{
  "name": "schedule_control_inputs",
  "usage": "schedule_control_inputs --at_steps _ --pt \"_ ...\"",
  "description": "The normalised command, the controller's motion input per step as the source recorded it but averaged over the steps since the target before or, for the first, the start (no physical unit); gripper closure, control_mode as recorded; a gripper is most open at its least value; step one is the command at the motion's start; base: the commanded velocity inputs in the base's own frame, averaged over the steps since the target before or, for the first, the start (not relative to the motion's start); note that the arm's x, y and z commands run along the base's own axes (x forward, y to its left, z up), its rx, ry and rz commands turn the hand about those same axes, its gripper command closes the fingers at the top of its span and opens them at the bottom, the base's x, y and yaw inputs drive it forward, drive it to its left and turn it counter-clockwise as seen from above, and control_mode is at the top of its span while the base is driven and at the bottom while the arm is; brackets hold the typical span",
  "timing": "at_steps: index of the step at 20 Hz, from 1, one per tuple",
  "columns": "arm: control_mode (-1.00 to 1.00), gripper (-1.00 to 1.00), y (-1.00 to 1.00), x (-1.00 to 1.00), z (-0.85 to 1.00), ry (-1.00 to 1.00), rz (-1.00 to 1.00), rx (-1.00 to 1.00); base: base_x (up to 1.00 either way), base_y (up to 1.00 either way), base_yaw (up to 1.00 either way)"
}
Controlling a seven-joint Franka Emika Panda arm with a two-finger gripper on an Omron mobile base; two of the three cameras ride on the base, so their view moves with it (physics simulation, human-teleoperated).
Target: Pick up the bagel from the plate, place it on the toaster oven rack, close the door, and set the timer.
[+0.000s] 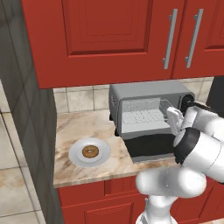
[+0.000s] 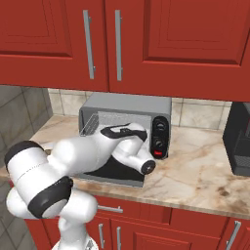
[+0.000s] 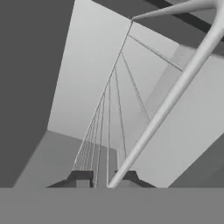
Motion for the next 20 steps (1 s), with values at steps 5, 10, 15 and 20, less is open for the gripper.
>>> schedule_control_inputs --at_steps 5,10,15,20 --pt "-1.0 1.0 -0.62 -0.78 -0.02 0.2 0.0 -0.05 0.0 0.0 0.0" --pt "-1.0 1.0 -0.58 -0.9 -0.17 0.23 0.0 -0.1 0.0 0.0 0.0" --pt "-1.0 -1.0 -0.22 -0.65 -0.15 0.24 0.0 -0.16 0.0 0.0 0.0" --pt "-1.0 -1.0 0.07 -0.32 0.12 0.15 0.0 -0.15 0.0 0.0 0.0"
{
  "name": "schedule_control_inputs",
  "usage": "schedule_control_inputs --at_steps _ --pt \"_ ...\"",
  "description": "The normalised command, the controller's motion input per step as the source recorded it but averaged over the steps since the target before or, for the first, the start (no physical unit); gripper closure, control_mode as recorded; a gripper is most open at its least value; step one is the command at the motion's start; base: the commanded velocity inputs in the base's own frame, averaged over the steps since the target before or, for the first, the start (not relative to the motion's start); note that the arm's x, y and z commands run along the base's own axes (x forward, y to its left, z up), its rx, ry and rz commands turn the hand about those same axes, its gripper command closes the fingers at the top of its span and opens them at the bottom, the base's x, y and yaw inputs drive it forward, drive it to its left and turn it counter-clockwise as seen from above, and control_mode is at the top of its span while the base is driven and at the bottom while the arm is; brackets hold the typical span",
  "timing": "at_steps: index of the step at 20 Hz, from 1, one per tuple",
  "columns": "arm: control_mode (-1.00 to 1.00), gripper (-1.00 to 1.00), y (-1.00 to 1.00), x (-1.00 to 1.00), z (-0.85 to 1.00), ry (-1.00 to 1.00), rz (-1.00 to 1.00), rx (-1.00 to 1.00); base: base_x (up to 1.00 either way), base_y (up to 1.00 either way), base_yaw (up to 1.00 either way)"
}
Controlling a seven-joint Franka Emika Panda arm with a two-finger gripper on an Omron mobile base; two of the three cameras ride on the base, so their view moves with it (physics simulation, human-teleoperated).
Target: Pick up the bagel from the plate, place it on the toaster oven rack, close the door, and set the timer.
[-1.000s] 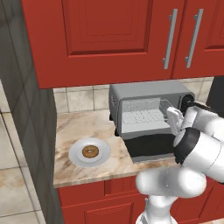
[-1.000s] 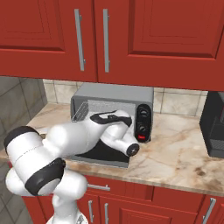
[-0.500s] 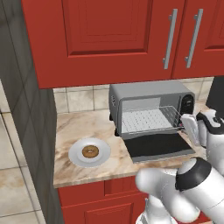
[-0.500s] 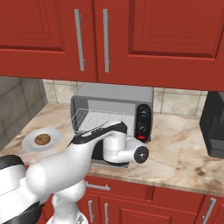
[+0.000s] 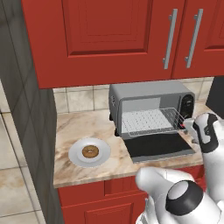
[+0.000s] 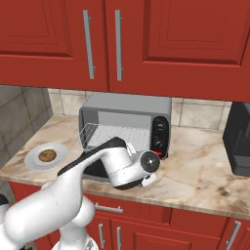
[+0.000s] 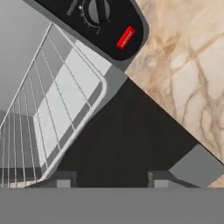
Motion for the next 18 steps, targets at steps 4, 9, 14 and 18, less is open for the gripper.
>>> schedule_control_inputs --at_steps 4,9,14,18 --pt "-1.0 -1.0 0.37 -0.7 0.8 0.0 0.0 -0.12 0.0 0.0 0.0" --pt "-1.0 -1.0 0.63 -0.79 1.0 0.02 0.07 -0.1 0.0 0.0 0.0" --pt "-1.0 -1.0 0.89 -0.72 0.93 0.07 0.16 -0.19 0.0 0.0 0.0" --pt "-1.0 -1.0 1.0 -0.19 0.66 0.31 0.23 -0.25 0.0 0.0 0.0"
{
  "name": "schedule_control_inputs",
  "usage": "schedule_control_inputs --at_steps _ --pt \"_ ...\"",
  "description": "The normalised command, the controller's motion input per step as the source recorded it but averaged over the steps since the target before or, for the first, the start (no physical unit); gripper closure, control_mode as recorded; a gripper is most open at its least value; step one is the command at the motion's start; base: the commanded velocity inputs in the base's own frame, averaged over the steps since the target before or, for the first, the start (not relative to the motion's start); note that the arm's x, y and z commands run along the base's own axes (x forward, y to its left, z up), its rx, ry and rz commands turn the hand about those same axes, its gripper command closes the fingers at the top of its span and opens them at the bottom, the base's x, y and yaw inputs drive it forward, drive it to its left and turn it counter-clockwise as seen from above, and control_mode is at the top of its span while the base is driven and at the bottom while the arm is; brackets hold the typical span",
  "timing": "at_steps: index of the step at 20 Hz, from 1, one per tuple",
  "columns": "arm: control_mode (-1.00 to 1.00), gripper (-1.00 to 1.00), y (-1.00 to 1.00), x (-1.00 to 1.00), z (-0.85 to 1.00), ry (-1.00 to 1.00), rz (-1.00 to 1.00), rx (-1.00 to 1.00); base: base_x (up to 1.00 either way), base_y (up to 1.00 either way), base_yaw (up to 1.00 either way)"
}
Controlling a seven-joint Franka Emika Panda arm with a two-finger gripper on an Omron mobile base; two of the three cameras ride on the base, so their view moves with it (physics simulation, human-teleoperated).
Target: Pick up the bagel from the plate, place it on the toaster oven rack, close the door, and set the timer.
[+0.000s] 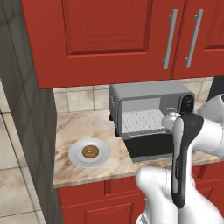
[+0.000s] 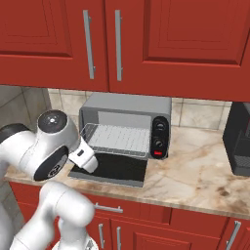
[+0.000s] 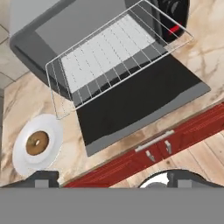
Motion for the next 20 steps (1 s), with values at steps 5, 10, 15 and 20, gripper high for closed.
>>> schedule_control_inputs --at_steps 5,10,15,20 --pt "-1.0 -1.0 1.0 0.02 0.42 0.42 0.25 -0.21 0.0 0.0 0.0" --pt "-1.0 -1.0 1.0 0.14 0.06 0.31 0.22 -0.12 0.0 0.0 0.0" --pt "-1.0 -1.0 0.87 0.03 -0.16 0.13 0.13 -0.02 0.0 0.0 0.0" --pt "-1.0 -1.0 0.51 0.17 -0.67 0.07 0.08 0.0 0.0 0.0 0.0"
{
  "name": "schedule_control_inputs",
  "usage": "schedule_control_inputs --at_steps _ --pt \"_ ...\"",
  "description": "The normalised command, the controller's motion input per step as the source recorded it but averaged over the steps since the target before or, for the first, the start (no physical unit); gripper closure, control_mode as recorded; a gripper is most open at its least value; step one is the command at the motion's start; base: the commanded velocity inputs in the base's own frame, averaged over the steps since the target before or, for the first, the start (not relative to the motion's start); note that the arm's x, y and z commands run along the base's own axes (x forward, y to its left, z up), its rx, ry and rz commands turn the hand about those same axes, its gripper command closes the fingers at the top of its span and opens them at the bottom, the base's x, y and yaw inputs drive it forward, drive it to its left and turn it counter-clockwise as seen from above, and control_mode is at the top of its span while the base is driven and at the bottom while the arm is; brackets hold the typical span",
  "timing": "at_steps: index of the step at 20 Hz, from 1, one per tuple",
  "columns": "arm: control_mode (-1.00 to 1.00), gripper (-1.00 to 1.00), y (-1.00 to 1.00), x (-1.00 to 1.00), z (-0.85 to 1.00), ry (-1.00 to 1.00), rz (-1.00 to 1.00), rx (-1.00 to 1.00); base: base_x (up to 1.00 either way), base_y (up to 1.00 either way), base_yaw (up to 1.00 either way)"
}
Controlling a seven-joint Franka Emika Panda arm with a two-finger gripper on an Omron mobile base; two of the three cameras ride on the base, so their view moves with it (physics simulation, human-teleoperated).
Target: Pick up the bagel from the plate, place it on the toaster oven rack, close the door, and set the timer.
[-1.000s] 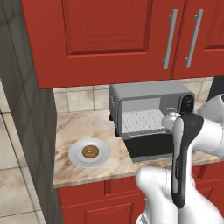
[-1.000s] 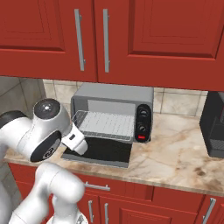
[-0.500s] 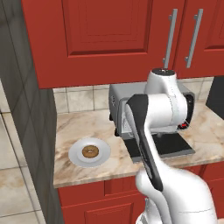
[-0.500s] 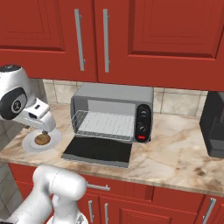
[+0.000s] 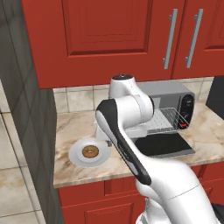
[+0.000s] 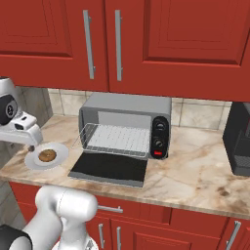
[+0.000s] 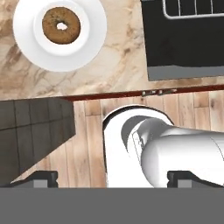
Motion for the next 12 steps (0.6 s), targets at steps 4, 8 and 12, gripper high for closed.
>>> schedule_control_inputs --at_steps 4,8,12 --pt "-1.0 -1.0 0.21 0.51 -0.73 0.04 0.08 0.0 0.0 0.0 0.0" --pt "-1.0 -1.0 0.11 0.66 -0.45 0.0 0.07 0.02 0.0 0.0 0.0" --pt "-1.0 -1.0 0.14 0.63 -0.18 0.0 0.05 0.04 0.0 0.0 0.0"
